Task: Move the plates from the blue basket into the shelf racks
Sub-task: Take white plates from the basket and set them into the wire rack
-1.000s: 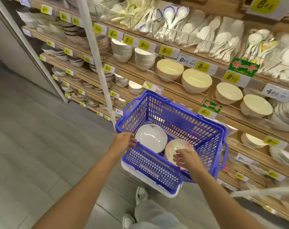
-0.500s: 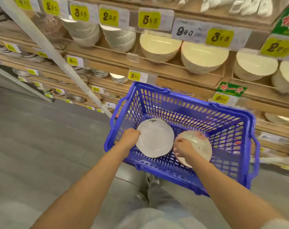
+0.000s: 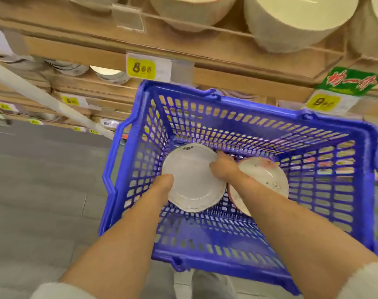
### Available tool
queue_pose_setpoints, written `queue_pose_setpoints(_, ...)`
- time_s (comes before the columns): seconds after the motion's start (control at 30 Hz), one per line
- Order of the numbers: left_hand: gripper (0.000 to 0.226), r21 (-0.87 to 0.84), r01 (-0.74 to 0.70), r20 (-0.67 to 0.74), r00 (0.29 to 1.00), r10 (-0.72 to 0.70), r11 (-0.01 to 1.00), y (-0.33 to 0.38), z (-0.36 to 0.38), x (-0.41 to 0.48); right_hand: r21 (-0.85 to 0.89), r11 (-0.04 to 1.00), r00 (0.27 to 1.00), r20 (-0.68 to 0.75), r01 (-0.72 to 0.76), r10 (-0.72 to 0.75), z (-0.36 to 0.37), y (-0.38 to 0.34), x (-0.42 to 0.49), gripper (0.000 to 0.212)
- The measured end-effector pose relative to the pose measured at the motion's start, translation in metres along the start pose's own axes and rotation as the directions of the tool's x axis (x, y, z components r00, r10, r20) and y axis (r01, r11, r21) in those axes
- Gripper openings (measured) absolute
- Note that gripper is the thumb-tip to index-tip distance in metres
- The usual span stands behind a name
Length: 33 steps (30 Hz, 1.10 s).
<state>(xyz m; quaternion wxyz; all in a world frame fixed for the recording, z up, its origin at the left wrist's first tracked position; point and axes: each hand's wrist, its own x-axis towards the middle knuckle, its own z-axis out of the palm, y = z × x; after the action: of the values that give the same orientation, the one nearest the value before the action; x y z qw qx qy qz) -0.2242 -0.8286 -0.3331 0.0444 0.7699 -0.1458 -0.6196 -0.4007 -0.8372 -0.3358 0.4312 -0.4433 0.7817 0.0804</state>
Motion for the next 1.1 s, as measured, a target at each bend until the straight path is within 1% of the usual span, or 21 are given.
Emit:
queue_pose_setpoints(0.1,0.038,-0.132,0.045,0.034,0.999,-0.041,0.99,-0.001,0.004,0.003,0.055,0.996,0.998,0.025,-0.063,0.062,0.002,-0.001,0.011,0.043)
queue_pose_setpoints(0.17,0.041,-0.161,0.065,0.072,0.996,-0.054,0.985,0.0,0.003,0.004,0.095,0.991,0.996,0.023,-0.09,0.088,0.003,-0.003,0.014,0.043)
queue_pose_setpoints(0.3,0.053,-0.153,0.079,0.078,0.995,-0.067,0.985,0.002,0.0,0.0,0.162,0.982,0.995,0.014,-0.097,0.096,0.006,-0.005,0.012,0.045)
queue_pose_setpoints(0.43,0.063,-0.131,0.053,0.027,0.998,-0.05,0.99,0.003,0.001,-0.003,0.189,0.978,0.996,0.017,-0.089,0.087,0.011,-0.007,0.004,0.057)
queue_pose_setpoints(0.53,0.067,-0.104,0.043,-0.015,0.999,-0.045,0.994,0.004,0.004,-0.007,0.221,0.971,0.996,0.003,-0.092,0.094,0.014,-0.01,-0.002,0.061)
queue_pose_setpoints(0.77,0.066,-0.094,0.055,0.02,0.998,-0.054,0.994,0.003,0.001,-0.013,0.294,0.95,0.994,0.02,-0.109,0.108,0.013,-0.01,-0.012,0.062)
queue_pose_setpoints(1.0,0.073,-0.036,0.047,-0.039,0.998,-0.049,0.998,0.004,0.007,-0.02,0.358,0.925,0.99,0.007,-0.131,0.138,0.014,-0.012,-0.019,0.061)
queue_pose_setpoints(1.1,0.076,-0.02,0.046,-0.07,0.996,-0.047,0.999,0.006,0.007,-0.024,0.402,0.905,0.988,-0.004,-0.138,0.153,0.013,-0.012,-0.022,0.057)
